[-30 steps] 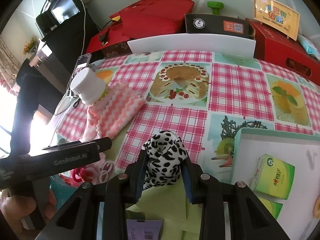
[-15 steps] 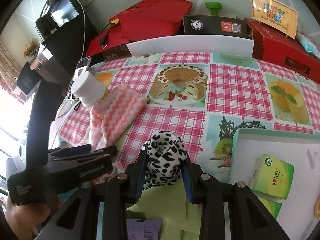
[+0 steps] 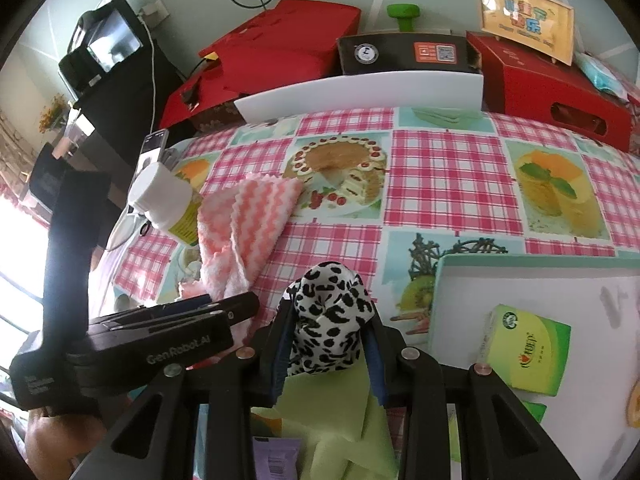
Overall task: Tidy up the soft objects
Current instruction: 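Grasp the pink-and-white zigzag towel with the left tool while right holds the scrunchie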
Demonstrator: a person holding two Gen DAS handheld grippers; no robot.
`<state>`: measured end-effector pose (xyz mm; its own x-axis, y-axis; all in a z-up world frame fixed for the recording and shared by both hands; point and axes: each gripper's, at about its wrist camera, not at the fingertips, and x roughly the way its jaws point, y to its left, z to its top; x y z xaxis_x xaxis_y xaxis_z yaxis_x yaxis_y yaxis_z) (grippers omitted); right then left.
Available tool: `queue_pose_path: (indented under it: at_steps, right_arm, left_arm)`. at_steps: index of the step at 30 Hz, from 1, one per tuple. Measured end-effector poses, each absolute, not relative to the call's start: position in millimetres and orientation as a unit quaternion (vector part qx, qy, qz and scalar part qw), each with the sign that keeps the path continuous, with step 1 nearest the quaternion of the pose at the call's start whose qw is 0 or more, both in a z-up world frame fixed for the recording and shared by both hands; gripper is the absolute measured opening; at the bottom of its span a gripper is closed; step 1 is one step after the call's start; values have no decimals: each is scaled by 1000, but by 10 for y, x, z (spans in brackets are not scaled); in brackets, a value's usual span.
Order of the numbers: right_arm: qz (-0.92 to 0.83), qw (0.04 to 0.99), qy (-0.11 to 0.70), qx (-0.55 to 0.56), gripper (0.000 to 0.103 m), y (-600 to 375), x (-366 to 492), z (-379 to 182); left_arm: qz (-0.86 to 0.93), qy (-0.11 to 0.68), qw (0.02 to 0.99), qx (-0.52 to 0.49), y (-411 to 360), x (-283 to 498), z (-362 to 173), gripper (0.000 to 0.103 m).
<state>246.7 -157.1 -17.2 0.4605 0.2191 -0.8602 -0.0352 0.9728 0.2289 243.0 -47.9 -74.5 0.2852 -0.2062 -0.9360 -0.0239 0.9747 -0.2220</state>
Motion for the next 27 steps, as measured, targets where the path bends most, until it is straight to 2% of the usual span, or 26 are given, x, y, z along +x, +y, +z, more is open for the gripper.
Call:
queue_pose_path:
  at_steps: [4,8,16,18,20,23,27]
  right_arm:
    - [72,850,513,93,35,-1604,2472,-171]
    - [73,850,513,94,35,-1606,2473,-169]
    - [69,851,512,97,35,-1637,2470,-166]
    - [69,850,513,97,35,-1633,2472,-167]
    - [69,850,513,97,35,-1629,2475,-174]
    - [69,850,514,97,35,-1629,2478,-176]
    - [68,850,514,97,35,-1629,2477,-179]
  left_arm:
    - [-54,594,798,-91,-543,2455,-801,53]
    - [-60,591,800,-82,-632,2449,-827,64]
    - [-51,580,811,-48,-847,2391,-875,64]
    - [-47,578,814,-40,-855,2391,-879,58]
    - [-36,574,818,-30,-837,2382,-871,41]
    - [-25,569,821,-42,-718,2379,-854,24]
    - [-28,567,821,-68,-598,2389,-871,18]
